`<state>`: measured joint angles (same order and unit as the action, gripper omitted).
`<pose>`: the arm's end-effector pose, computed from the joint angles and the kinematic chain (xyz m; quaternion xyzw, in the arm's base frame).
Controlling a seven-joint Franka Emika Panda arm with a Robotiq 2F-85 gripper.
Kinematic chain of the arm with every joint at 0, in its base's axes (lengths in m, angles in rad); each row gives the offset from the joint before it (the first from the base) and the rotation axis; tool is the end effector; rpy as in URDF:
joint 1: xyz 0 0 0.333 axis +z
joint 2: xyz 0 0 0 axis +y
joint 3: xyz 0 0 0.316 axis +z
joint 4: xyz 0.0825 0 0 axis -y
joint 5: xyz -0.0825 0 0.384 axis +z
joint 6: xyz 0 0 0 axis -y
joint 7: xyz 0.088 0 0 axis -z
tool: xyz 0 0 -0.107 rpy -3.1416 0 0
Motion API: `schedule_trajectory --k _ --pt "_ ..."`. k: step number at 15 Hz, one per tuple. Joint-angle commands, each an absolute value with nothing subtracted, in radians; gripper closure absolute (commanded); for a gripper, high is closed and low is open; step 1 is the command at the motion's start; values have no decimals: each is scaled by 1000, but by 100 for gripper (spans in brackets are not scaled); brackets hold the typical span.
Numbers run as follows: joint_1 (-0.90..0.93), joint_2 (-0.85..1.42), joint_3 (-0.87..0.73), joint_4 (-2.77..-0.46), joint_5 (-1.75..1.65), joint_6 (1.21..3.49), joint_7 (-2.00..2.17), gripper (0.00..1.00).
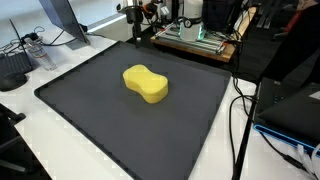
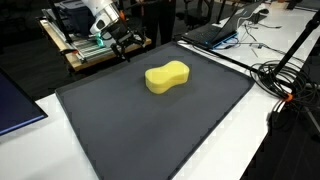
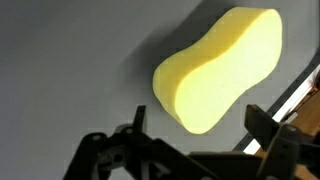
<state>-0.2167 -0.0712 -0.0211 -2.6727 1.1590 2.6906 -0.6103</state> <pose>0.3900 -0.1251 0.2583 -0.9105 0.3187 -0.1410 0.2227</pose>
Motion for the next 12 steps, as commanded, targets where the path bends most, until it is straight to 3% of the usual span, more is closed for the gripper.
schedule_trajectory --k 1,7,12 --pt "-176 -172 27 -2749 1187 2725 -513 0" --pt "-180 -140 24 -2725 1169 2708 -522 0" --pt "-134 -166 128 -2755 1096 2841 -355 0"
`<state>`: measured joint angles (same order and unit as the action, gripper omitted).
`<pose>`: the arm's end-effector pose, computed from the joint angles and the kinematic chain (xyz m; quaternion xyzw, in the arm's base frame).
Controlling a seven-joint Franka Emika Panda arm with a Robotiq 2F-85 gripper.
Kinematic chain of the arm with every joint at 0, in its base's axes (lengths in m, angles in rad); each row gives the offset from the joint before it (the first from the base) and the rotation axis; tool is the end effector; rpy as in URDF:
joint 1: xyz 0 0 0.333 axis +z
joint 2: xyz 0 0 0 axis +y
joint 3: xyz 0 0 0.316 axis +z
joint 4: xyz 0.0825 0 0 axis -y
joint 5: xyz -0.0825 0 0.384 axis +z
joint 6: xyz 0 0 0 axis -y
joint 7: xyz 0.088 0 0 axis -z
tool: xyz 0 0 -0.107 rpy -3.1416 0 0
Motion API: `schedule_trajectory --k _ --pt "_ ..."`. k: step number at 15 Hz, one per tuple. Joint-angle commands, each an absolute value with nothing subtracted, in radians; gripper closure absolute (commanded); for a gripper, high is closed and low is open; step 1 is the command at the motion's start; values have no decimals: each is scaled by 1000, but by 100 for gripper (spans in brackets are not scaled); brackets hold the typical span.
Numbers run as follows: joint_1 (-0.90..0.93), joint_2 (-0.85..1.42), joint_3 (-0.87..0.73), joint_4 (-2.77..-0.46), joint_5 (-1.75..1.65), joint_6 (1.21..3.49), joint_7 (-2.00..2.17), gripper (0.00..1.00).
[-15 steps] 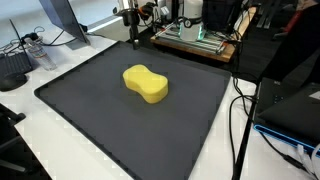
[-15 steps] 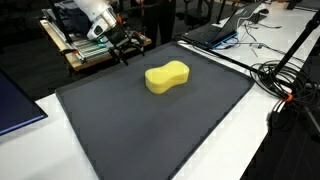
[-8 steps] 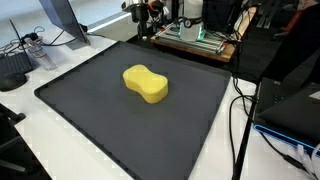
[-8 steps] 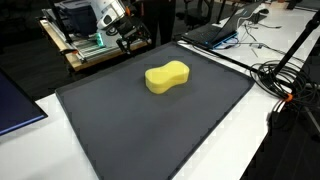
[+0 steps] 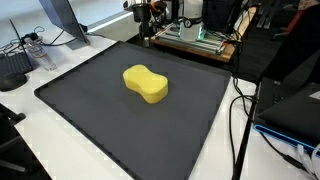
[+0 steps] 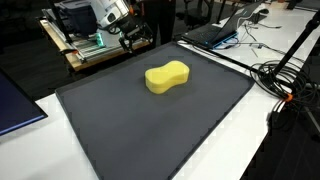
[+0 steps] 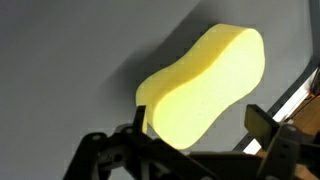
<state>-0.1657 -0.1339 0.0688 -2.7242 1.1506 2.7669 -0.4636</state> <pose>0.3891 -0.0778 0.2704 -0.9115 0.3260 -0.1393 0.2087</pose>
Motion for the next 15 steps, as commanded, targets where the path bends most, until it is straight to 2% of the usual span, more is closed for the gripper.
schedule_trajectory --k 1,5,6,9,11,12,15 --pt "-127 -168 153 -2764 1064 2864 -314 0" --pt "-39 -101 160 -2749 780 2944 -27 0" --pt "-102 -103 234 -2749 698 2931 45 0" --pt "-149 -132 302 -2748 443 2928 264 0" --pt "-179 -199 340 -2747 303 2868 379 0" --pt "-95 -263 269 -2791 239 2853 437 0" --pt "-95 -325 299 -2743 108 2716 542 0"
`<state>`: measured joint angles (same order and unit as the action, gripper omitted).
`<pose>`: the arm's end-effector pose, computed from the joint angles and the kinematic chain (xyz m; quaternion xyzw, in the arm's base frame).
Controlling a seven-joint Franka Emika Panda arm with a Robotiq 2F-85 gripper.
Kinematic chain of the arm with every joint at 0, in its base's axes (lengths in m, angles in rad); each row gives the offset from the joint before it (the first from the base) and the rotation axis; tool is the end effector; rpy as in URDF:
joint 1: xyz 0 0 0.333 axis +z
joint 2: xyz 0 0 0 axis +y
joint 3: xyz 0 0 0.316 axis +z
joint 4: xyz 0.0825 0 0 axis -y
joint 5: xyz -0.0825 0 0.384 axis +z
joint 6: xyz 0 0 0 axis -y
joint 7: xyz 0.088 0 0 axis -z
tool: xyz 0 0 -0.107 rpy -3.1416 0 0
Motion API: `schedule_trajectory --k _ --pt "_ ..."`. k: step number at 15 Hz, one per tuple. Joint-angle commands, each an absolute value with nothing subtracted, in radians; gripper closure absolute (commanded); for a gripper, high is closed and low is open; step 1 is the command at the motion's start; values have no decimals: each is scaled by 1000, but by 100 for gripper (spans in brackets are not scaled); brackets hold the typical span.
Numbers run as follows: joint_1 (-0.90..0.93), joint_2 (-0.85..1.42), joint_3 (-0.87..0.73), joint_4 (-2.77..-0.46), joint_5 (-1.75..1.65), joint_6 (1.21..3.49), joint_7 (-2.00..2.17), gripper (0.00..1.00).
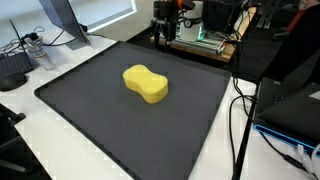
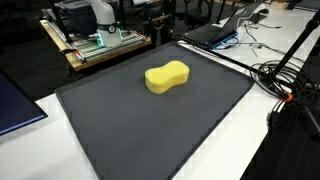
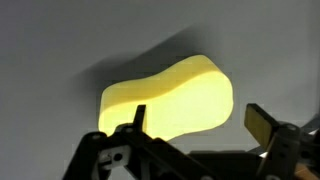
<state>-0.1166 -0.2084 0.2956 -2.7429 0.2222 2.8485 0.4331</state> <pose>0.4137 0.0591 0.3126 -0.9626 0.2222 -0.1416 0.0633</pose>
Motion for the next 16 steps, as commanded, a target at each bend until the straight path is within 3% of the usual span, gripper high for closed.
schedule_trajectory --k 1,4,5,10,16 --pt "-75 -349 303 -2728 93 2646 557 0" --pt "-52 -374 348 -2656 9 2493 629 0" --pt "-34 -344 291 -2691 56 2578 571 0" --pt "-22 -366 318 -2660 21 2511 613 0" --pt "20 -205 383 -2447 -118 2410 597 0"
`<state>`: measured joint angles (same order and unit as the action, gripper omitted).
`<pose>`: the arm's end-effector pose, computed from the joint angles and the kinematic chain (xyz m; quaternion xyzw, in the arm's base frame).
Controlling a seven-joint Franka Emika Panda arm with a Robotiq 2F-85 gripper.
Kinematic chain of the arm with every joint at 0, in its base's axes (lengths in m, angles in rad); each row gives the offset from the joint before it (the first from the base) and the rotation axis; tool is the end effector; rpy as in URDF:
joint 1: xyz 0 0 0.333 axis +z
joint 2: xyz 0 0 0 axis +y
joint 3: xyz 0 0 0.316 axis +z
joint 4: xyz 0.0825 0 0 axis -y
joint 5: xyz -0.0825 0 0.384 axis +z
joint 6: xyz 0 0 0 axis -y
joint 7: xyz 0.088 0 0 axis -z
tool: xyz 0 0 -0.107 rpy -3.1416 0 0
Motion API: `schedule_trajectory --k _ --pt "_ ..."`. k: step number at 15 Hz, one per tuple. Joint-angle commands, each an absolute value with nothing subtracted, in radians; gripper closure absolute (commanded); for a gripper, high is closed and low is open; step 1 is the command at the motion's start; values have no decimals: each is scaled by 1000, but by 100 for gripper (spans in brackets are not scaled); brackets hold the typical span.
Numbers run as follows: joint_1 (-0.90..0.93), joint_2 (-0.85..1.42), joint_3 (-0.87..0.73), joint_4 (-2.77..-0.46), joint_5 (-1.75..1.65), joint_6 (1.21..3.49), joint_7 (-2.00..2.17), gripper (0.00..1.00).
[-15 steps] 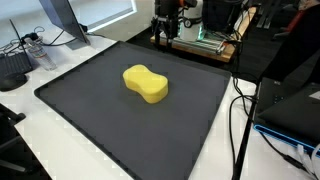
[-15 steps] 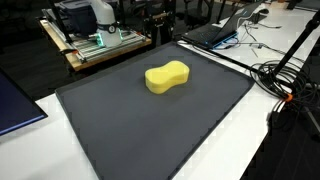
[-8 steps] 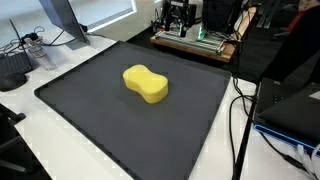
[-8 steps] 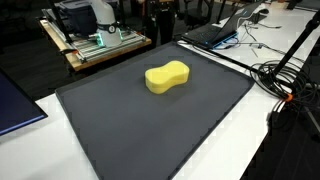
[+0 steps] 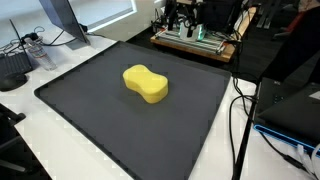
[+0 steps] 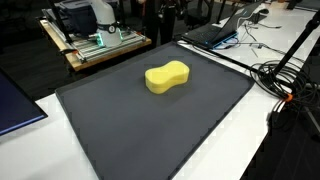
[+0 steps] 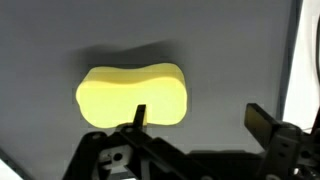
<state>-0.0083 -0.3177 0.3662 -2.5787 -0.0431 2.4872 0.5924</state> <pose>0.4119 0.1525 0.3845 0.9869 -0.1031 0.1228 0.0171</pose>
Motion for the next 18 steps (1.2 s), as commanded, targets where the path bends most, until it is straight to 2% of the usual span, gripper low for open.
schedule_trajectory --k 1,7,14,18 --pt "30 -170 391 -2407 -147 2382 600 0" --pt "138 96 367 -2091 -298 2153 600 0" --pt "331 388 263 -1690 -395 1726 613 0" --pt "416 518 204 -1481 -434 1594 575 0"
